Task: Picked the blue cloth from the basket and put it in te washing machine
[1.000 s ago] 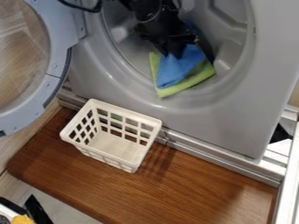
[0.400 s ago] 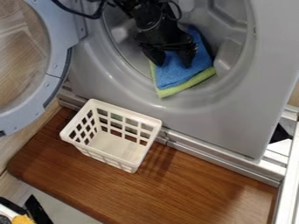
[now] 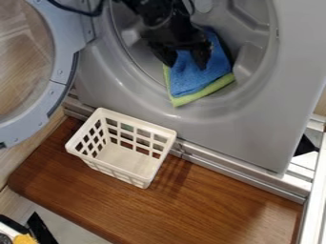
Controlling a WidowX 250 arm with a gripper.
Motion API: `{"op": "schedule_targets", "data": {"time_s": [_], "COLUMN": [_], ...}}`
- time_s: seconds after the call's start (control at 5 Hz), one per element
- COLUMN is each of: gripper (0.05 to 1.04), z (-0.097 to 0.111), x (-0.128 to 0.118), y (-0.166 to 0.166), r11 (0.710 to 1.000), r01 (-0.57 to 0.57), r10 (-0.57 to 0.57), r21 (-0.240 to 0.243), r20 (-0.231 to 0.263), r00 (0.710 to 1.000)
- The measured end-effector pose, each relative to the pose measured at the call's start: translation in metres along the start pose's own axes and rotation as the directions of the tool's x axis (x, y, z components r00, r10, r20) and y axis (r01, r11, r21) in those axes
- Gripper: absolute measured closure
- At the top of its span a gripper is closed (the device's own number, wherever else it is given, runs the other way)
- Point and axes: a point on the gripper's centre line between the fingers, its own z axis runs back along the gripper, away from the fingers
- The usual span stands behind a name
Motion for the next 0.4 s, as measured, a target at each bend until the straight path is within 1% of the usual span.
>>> {"op": "schedule_targets", "data": {"time_s": [0.2,0.4], "gripper": [0.084,0.084], "z": [0.018,0.046], "x": [-0.003,-0.015], "y": [-0.004,-0.008], "r11": [1.0,1.0], "r01": [0.003,0.009], "r10": [-0.003,-0.008], "r21": [-0.002,0.025], "r20": [0.001,-0.025], "r00": [1.0,1.0]}}
